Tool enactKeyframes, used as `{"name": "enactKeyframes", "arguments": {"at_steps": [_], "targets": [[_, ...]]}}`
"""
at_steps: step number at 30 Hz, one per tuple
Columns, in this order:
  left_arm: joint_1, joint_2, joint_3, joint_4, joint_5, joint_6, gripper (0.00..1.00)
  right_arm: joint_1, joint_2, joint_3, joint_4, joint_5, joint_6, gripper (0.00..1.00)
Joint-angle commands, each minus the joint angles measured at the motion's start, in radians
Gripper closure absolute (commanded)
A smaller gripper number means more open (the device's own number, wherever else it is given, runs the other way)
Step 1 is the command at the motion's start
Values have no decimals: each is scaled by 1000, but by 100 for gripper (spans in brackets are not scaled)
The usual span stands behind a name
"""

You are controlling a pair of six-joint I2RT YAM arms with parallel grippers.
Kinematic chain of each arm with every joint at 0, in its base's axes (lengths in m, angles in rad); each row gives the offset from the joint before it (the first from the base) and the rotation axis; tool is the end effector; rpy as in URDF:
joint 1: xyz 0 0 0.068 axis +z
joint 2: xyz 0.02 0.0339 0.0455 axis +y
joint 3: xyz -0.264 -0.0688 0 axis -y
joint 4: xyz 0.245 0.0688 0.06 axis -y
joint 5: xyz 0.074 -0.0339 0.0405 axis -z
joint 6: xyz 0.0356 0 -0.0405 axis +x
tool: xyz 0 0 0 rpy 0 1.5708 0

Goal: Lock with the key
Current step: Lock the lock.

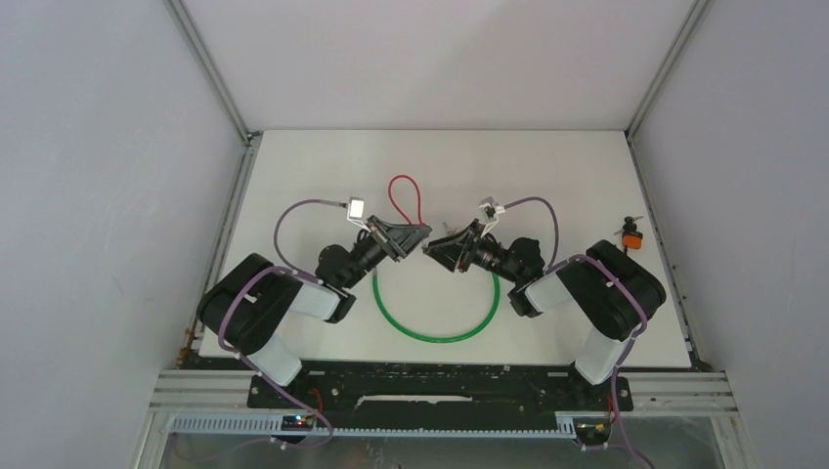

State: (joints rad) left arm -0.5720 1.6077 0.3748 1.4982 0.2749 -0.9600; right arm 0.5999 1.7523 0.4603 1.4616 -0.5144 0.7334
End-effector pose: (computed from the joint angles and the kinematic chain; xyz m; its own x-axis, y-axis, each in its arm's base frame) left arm 0.2235 -0.1554 0.1945 -0.4808 -0.6282 -0.6118 0.6057 0.2665 -0.7497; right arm 0.2346 0.1817 0.1719 -0.4935 0.3685 -0.7878 -0.7558 0.2666 0.5981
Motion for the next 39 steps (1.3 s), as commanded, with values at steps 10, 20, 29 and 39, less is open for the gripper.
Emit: {"name": "enactKeyframes", "arguments": {"at_steps": [10,20,29,39], "targets": [[-4,20,56,96,74,15,100,-10,-42,28,57,-90,-11,61],[-4,40,76,96,107,-8,100,-31,-64,28,58,-142,5,62],[-4,43,87,96,132,-14,100,-40,-66,28,57,-148,19,71],[-15,53,104,96,172,-9,100,-52,-65,28,57,-143,33,68]]}}
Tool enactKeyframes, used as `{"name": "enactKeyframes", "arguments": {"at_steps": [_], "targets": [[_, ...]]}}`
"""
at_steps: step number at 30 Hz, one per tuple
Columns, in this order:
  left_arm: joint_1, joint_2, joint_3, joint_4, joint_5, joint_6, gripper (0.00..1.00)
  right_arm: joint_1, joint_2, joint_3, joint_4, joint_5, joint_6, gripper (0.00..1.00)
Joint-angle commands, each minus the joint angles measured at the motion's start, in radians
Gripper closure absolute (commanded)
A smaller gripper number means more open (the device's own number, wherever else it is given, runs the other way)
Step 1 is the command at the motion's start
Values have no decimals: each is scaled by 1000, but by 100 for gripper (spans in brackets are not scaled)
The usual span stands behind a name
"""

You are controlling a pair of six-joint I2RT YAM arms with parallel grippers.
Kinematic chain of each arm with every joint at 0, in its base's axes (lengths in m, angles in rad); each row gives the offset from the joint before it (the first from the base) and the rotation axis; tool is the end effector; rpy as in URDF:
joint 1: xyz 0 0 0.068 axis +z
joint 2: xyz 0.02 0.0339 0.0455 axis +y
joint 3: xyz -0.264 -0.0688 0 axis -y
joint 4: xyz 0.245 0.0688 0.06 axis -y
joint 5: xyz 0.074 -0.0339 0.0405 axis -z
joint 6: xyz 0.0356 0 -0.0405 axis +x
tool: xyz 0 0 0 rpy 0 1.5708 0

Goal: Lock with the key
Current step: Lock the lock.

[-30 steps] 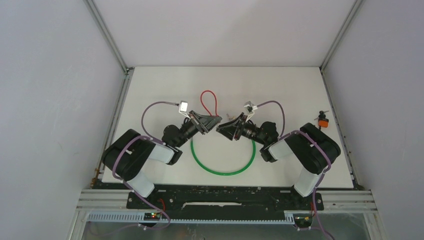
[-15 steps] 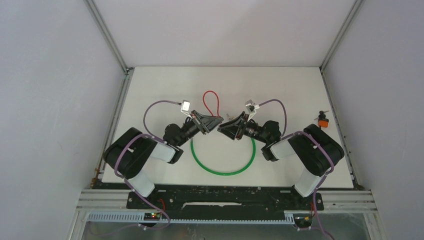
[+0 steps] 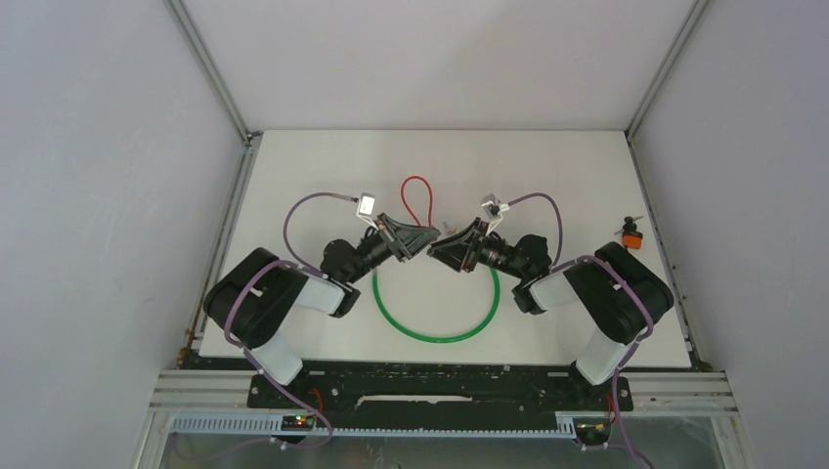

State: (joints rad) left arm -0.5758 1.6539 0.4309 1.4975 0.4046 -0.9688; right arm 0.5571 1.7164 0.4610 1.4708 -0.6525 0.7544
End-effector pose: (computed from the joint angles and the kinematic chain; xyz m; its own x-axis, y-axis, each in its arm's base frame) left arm 0.2310 -0.1667 0.1956 -0.5457 -0.5490 -0.6330 0.6508 0.1981 -0.7329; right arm 0.2358 0.1723 0.1823 -0.5003 0.3294 -0.8007 -0.7972 0.1855 0.5745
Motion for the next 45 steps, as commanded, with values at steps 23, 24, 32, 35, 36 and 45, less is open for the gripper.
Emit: {"name": "enactKeyframes", "arguments": {"at_steps": [23,24,32,35,36,45], "targets": [[-9,-39,17,96,19,36,100,-52,-38,30,49,-47,68,63],[-10,-40,17,97,20,36,100,-58,-38,30,49,-47,71,64],[-10,-34,23,96,32,33,100,-58,-37,30,48,-45,74,63],[-9,-31,28,97,40,33,100,-57,-36,30,48,-44,72,63],[-11,-28,29,96,41,34,100,-57,-35,30,48,-43,70,63],[-25,-15,43,96,58,40,100,-50,-30,31,48,-36,58,63]]}}
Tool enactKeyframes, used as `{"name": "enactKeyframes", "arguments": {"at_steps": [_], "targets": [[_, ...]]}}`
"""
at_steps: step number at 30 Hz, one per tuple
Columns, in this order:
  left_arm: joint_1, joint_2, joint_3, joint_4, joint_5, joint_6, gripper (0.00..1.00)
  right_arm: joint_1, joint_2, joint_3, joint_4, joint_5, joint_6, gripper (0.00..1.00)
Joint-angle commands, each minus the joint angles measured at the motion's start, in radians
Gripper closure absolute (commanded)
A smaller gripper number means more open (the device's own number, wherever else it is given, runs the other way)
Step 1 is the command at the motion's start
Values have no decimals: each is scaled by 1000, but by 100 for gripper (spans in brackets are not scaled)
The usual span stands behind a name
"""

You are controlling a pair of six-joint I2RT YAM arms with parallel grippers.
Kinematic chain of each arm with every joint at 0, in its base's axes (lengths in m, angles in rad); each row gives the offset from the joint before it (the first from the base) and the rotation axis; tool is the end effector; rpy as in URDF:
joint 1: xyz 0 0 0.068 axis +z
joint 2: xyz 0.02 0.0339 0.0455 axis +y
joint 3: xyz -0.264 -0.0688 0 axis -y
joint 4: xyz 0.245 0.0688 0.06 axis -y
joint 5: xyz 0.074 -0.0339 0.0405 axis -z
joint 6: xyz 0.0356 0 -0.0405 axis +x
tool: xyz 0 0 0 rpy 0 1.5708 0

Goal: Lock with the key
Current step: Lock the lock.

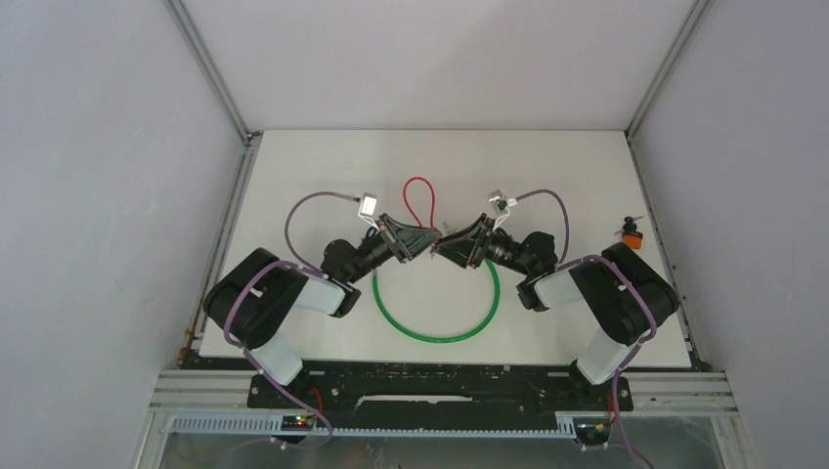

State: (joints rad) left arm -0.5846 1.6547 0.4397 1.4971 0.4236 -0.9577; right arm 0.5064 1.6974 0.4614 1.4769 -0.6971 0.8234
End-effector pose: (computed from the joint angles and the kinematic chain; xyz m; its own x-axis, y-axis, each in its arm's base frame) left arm 0.2304 -0.1700 0.1974 -0.5472 -0.5320 -0.6462 0.6688 0.1864 -0.7197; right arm 0.2415 0.1601 0.1879 -0.5308 0.3486 -0.7724 -0.7764 0.1653 0.6082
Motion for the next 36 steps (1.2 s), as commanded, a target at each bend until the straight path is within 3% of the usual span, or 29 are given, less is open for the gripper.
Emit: {"name": "enactKeyframes", "arguments": {"at_steps": [1,16,33,36], "targets": [[-17,-16,34,97,38,30,100,2,-9,31,42,10,-14,63],[-31,-10,45,97,56,34,100,16,16,39,42,32,-29,67],[-37,-8,51,97,73,32,100,35,48,51,42,58,-44,87],[-39,-8,51,97,75,36,100,37,49,51,41,70,-49,94]]}}
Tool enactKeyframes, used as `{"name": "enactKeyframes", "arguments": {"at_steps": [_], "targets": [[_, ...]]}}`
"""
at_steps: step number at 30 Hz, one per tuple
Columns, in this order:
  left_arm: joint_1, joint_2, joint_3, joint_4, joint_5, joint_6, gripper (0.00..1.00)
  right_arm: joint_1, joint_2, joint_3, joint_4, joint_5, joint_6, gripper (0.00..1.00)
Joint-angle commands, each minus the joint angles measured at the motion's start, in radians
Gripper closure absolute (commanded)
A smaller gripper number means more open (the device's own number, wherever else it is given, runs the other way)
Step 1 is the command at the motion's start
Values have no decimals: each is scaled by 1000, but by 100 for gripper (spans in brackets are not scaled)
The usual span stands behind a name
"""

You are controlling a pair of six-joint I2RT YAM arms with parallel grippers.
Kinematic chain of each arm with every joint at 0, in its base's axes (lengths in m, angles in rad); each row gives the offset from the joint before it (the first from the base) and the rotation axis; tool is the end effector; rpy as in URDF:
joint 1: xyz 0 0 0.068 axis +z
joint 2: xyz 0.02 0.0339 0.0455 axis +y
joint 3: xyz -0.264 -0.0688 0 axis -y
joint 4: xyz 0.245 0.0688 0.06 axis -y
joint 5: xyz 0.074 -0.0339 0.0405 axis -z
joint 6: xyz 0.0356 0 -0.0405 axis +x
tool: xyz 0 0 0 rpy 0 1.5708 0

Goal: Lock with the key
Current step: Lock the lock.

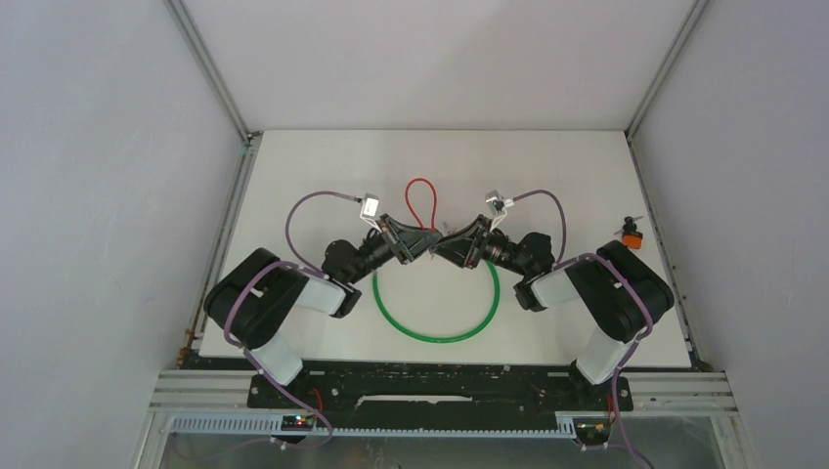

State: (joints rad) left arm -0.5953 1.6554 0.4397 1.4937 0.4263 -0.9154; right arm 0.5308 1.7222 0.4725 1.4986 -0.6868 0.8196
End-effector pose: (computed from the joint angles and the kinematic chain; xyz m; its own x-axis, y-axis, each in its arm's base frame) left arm 0.2286 -0.1726 0.1969 -0.5273 -0.5147 -0.6760 0.6920 0.2016 -0.6932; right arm 0.2408 0.1675 0.1859 -0.5284 0.3451 -0.7756 -0.7842 0.1517 0.6017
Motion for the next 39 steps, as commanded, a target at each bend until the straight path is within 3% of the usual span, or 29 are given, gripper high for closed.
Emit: {"name": "enactKeyframes", "arguments": {"at_steps": [1,3,11,19,25,34,39], "targets": [[-29,-9,51,100,70,-7,100,14,25,40,20,63,-48,96],[-29,-8,50,100,68,-3,100,15,23,38,19,71,-56,100],[-29,-18,29,100,12,21,100,26,-6,22,-33,155,-108,100],[-29,-20,18,100,-19,29,100,91,-162,-4,-301,399,-328,100],[-30,-9,27,100,-5,22,100,139,-212,-5,-388,528,-425,100],[-37,-5,35,100,16,24,100,183,-199,-5,-363,514,-486,100],[-41,-2,45,101,39,20,100,186,-180,-3,-344,498,-486,84]]}}
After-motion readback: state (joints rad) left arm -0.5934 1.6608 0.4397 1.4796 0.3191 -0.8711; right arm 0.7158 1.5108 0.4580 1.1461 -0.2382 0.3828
